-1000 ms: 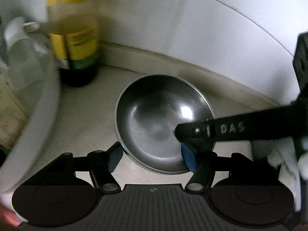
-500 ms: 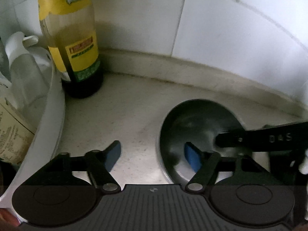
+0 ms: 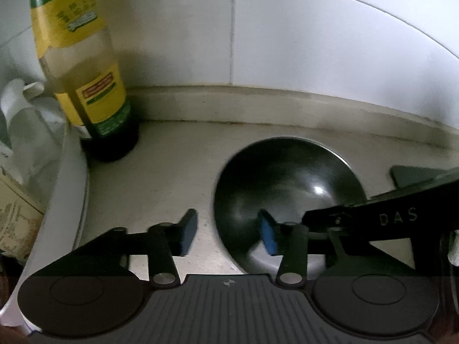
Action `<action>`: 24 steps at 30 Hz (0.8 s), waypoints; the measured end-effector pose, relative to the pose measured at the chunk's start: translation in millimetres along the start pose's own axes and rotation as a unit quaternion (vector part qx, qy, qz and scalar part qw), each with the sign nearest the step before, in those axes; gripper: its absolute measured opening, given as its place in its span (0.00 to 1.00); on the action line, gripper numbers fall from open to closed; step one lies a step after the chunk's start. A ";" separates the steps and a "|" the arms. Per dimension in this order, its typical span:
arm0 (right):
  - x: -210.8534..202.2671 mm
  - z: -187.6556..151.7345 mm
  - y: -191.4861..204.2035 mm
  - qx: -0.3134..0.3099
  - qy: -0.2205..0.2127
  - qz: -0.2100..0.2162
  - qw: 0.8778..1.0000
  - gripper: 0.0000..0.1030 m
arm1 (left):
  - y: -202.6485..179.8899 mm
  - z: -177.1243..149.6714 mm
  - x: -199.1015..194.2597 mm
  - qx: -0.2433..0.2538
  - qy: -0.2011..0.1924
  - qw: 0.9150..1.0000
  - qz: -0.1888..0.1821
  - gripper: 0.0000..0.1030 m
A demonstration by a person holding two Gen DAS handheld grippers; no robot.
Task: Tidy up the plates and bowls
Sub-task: 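Grip the steel bowl rim with both grippers and lift it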
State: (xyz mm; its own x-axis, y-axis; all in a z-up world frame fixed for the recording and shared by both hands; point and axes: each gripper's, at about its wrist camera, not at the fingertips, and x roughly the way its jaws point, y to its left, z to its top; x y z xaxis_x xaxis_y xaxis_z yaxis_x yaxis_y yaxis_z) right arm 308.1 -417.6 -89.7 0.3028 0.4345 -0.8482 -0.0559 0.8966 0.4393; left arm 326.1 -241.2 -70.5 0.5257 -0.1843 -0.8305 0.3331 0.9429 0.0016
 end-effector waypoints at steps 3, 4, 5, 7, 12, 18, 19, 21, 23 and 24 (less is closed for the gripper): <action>-3.9 -4.2 2.1 -0.003 -0.001 -0.001 1.000 0.19 | -5.9 -1.7 -2.6 0.009 0.000 1.000 0.001 0.42; -5.0 -5.7 4.1 -0.007 -0.003 -0.003 1.000 0.19 | -6.0 -2.3 -3.9 0.011 -0.001 1.000 0.000 0.43; -6.3 -7.1 5.7 -0.010 -0.005 -0.008 1.000 0.19 | -6.2 -2.8 -5.6 0.012 0.000 1.000 -0.002 0.43; -8.1 -7.8 6.1 -0.010 -0.005 -0.009 1.000 0.18 | -6.7 -3.0 -9.7 0.012 -0.002 1.000 -0.003 0.43; -17.1 -9.5 6.8 -0.005 -0.015 -0.007 1.000 0.17 | -9.9 -1.9 -25.4 0.015 -0.020 1.000 -0.003 0.43; -34.7 -12.6 13.5 -0.013 -0.031 -0.008 0.999 0.17 | -11.0 -0.8 -47.1 0.017 -0.042 0.999 -0.003 0.44; -38.9 -13.5 15.9 -0.015 -0.036 -0.009 0.999 0.17 | -11.5 -0.6 -51.8 0.018 -0.046 0.999 -0.004 0.44; -46.2 -15.0 21.6 -0.019 -0.043 -0.011 0.999 0.17 | -12.6 -0.2 -60.9 0.018 -0.054 0.998 -0.006 0.44; -55.8 -17.8 25.6 -0.020 -0.051 -0.012 0.998 0.17 | -13.9 -0.9 -70.5 0.020 -0.063 0.998 -0.007 0.44; -60.3 -18.6 26.3 -0.021 -0.054 -0.013 0.998 0.17 | -14.7 -1.1 -74.5 0.021 -0.067 0.998 -0.007 0.44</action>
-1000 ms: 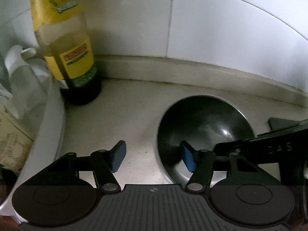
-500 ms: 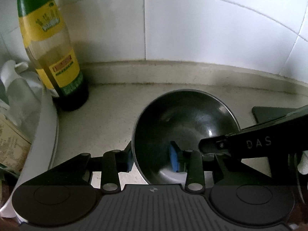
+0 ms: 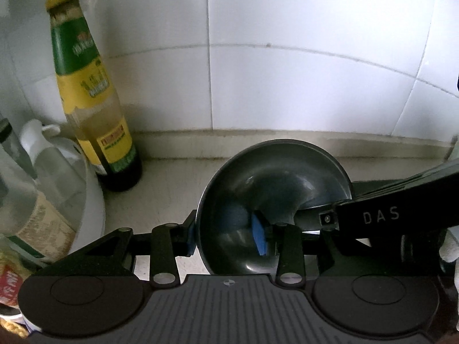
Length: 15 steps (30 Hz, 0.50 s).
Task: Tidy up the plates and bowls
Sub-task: 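Grip the steel bowl rim with both grippers and lift it, then carry the held bowl toward the steel bowls on the red cloth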
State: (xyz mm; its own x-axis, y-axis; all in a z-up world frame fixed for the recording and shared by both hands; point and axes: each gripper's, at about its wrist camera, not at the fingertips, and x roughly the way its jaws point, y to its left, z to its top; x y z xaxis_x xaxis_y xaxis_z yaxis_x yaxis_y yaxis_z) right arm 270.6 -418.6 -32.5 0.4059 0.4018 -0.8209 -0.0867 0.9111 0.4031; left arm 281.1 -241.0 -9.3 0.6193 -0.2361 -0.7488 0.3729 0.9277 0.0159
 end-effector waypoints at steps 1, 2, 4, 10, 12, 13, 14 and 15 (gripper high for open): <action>-4.6 -1.1 2.2 -0.001 -0.003 -0.001 1.000 0.17 | -0.8 0.1 -5.0 0.002 -0.005 1.000 0.000 0.44; -8.9 -2.3 3.8 -0.002 -0.006 -0.002 1.000 0.17 | -1.4 0.0 -9.2 0.003 -0.008 1.000 0.000 0.44; -16.6 -4.4 8.4 -0.005 -0.012 -0.003 1.000 0.17 | -1.4 -0.4 -17.0 0.003 -0.015 1.000 -0.001 0.45; -42.1 -11.8 22.2 -0.010 -0.030 -0.006 0.999 0.17 | -2.8 -1.8 -42.6 0.008 -0.038 0.999 -0.004 0.45; -50.9 -14.3 28.1 -0.013 -0.036 -0.007 0.999 0.17 | -3.6 -3.2 -51.7 0.011 -0.046 0.999 -0.006 0.45; -55.7 -16.1 30.8 -0.014 -0.040 -0.009 0.999 0.17 | -4.1 -3.9 -56.2 0.012 -0.050 0.999 -0.007 0.45; -60.4 -17.8 33.4 -0.015 -0.043 -0.010 0.999 0.17 | -4.2 -4.8 -59.5 0.012 -0.053 0.998 -0.009 0.45; -64.3 -19.4 35.7 -0.015 -0.046 -0.011 0.999 0.17 | -4.5 -5.8 -63.3 0.013 -0.056 0.998 -0.011 0.45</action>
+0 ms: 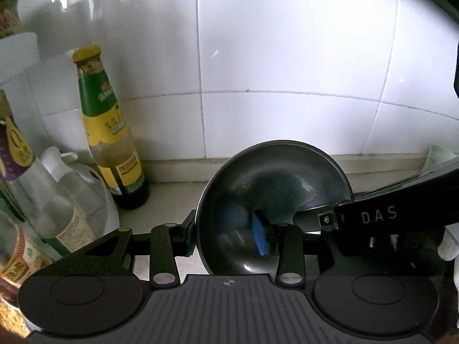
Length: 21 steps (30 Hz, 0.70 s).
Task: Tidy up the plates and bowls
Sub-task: 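Carry the held bowl toward the steel bowls on the red cloth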
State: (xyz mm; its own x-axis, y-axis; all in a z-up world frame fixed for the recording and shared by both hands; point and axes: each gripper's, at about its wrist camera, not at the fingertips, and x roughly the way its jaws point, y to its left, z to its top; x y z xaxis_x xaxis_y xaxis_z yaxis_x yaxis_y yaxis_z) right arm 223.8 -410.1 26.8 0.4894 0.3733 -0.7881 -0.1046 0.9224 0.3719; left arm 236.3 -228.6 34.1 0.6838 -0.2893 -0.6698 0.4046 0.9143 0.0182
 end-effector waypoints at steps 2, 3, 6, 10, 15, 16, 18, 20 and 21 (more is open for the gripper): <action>-9.9 -3.0 5.0 -0.001 -0.006 -0.004 1.000 0.17 | -1.5 -2.1 -7.7 0.003 -0.006 1.000 -0.004 0.45; -14.0 -4.7 7.0 -0.001 -0.009 -0.005 1.000 0.17 | -1.9 -3.3 -11.3 0.005 -0.009 1.000 -0.005 0.45; -26.2 -12.3 13.7 0.000 -0.017 -0.010 1.000 0.17 | -4.4 -7.6 -23.4 0.012 -0.018 1.000 -0.010 0.45; -41.4 -24.2 21.6 0.005 -0.025 -0.017 1.000 0.17 | -8.4 -14.4 -41.6 0.021 -0.032 0.999 -0.018 0.45; -60.3 -39.8 33.1 0.011 -0.039 -0.025 0.999 0.17 | -12.8 -23.6 -60.8 0.035 -0.044 0.998 -0.031 0.46; -64.1 -43.5 35.2 0.014 -0.041 -0.027 0.999 0.17 | -13.5 -25.5 -63.8 0.037 -0.045 0.998 -0.035 0.46; -71.3 -51.0 38.8 0.017 -0.045 -0.033 0.998 0.17 | -15.4 -29.8 -69.8 0.042 -0.046 0.997 -0.043 0.46; -77.6 -58.8 41.4 0.022 -0.049 -0.038 0.998 0.17 | -16.5 -34.4 -75.5 0.048 -0.046 0.997 -0.050 0.46; -80.1 -62.3 42.7 0.024 -0.050 -0.041 0.998 0.17 | -16.8 -36.9 -78.3 0.051 -0.046 0.996 -0.053 0.46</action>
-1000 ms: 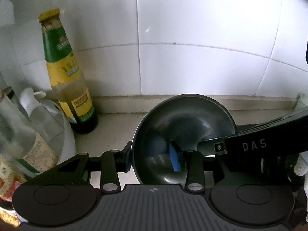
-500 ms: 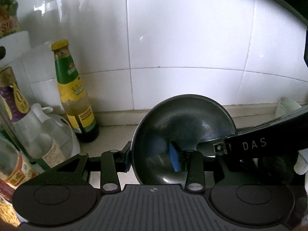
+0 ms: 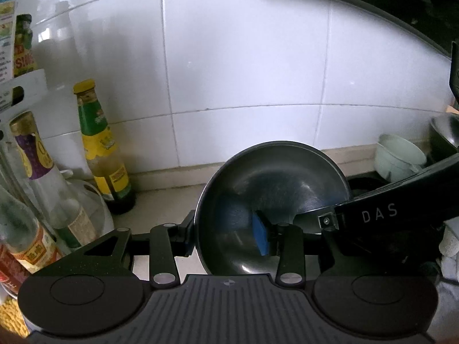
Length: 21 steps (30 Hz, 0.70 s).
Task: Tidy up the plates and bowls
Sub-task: 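Carry the held bowl toward the steel bowls on the red cloth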
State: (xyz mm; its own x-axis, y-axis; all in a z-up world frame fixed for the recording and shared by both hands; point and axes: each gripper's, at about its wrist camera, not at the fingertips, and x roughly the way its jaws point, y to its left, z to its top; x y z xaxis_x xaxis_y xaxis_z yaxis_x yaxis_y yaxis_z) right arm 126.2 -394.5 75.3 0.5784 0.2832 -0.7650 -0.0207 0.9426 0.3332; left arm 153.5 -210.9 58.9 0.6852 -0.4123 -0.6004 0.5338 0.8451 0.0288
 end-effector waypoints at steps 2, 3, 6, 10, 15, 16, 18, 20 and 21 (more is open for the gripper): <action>-4.7 -7.1 2.1 0.006 -0.001 -0.005 1.000 0.17 | -1.9 -4.0 -6.0 0.005 0.000 1.000 -0.007 0.46; -7.7 -10.2 3.0 0.009 -0.002 -0.007 1.000 0.17 | -2.5 -6.2 -8.4 0.006 0.001 1.000 -0.011 0.46; -15.2 -20.6 5.8 0.016 -0.003 -0.015 1.000 0.17 | -4.7 -13.4 -14.5 0.012 0.004 1.000 -0.023 0.46; -22.1 -35.5 6.3 0.026 0.003 -0.025 0.999 0.17 | -9.3 -24.6 -18.8 0.020 0.016 0.999 -0.039 0.47; -24.0 -53.4 3.3 0.040 0.017 -0.036 0.998 0.17 | -15.2 -37.4 -20.4 0.026 0.035 0.997 -0.060 0.47; -24.5 -57.1 2.1 0.044 0.020 -0.038 0.998 0.17 | -15.9 -39.2 -19.6 0.026 0.039 0.997 -0.065 0.48; -25.5 -63.7 -0.8 0.051 0.025 -0.041 0.998 0.17 | -17.3 -42.6 -17.0 0.028 0.048 0.996 -0.073 0.48; -24.4 -68.2 -2.9 0.059 0.032 -0.045 0.997 0.17 | -19.2 -45.3 -13.1 0.030 0.056 0.995 -0.078 0.48; -23.0 -70.0 -3.9 0.061 0.036 -0.048 0.996 0.17 | -19.9 -46.2 -10.4 0.031 0.060 0.995 -0.079 0.48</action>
State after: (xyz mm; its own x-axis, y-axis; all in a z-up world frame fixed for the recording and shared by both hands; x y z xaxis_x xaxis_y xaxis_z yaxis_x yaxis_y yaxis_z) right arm 55.8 -392.3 53.0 0.5131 0.2084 -0.8327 0.1341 0.9387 0.3176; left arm 112.9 -207.7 27.6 0.5285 -0.4919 -0.6919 0.6621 0.7490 -0.0268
